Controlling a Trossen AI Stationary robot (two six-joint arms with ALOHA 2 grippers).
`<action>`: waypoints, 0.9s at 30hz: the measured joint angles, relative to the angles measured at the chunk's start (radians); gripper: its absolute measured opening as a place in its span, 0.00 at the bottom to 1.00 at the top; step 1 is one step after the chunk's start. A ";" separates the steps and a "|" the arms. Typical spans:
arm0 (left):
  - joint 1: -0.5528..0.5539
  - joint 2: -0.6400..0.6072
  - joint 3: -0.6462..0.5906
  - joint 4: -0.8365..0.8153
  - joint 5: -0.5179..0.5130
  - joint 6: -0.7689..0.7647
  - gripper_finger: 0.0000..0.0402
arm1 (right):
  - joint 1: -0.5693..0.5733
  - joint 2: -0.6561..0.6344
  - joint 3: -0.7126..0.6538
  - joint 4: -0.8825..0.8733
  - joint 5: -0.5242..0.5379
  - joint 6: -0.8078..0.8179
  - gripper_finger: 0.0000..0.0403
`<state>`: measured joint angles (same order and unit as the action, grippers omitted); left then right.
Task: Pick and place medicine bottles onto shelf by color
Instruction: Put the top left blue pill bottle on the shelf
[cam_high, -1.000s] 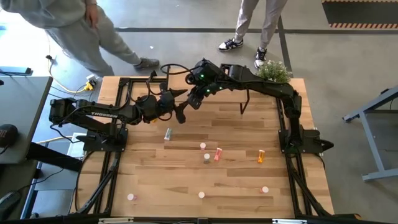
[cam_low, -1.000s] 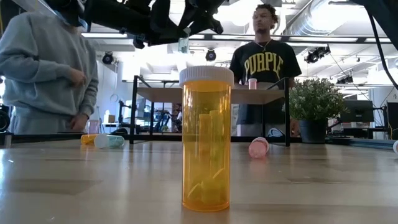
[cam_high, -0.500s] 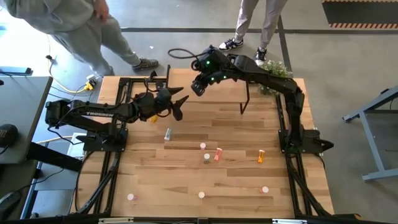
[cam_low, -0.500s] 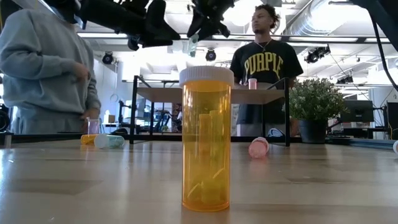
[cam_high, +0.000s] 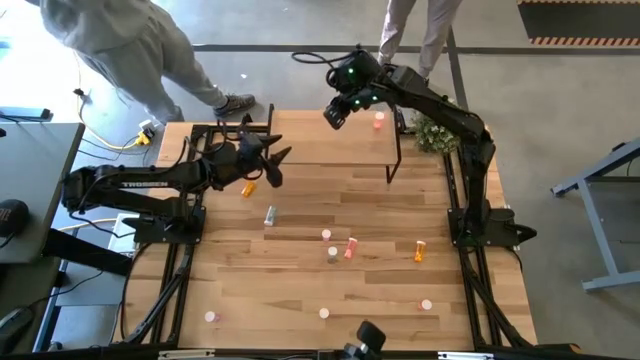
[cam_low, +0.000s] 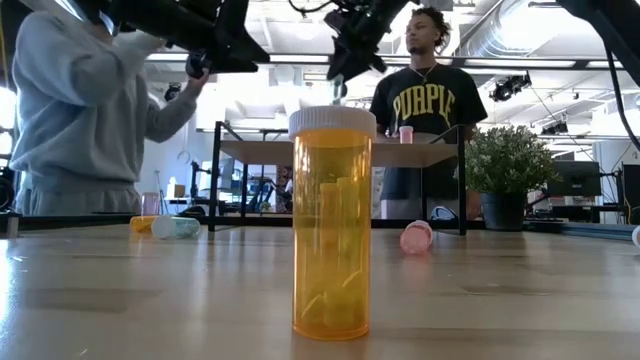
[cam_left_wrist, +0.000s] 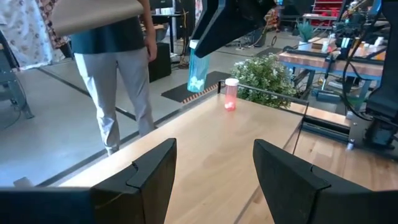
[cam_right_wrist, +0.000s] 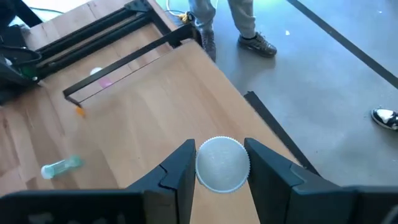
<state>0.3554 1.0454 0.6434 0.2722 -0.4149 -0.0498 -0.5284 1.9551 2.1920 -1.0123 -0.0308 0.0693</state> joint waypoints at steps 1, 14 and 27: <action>0.001 -0.003 0.000 -0.003 0.000 0.000 0.50 | -0.006 0.001 0.000 0.000 -0.004 0.000 0.28; 0.009 -0.004 0.000 -0.021 0.000 0.000 0.50 | -0.010 0.008 -0.114 0.038 0.042 0.017 0.28; 0.009 -0.004 0.000 -0.021 0.000 0.000 0.50 | 0.006 0.021 -0.114 0.113 0.037 0.060 0.28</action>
<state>0.3645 1.0416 0.6434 0.2508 -0.4146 -0.0498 -0.5225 1.9757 2.0781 -0.8993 0.0058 0.1297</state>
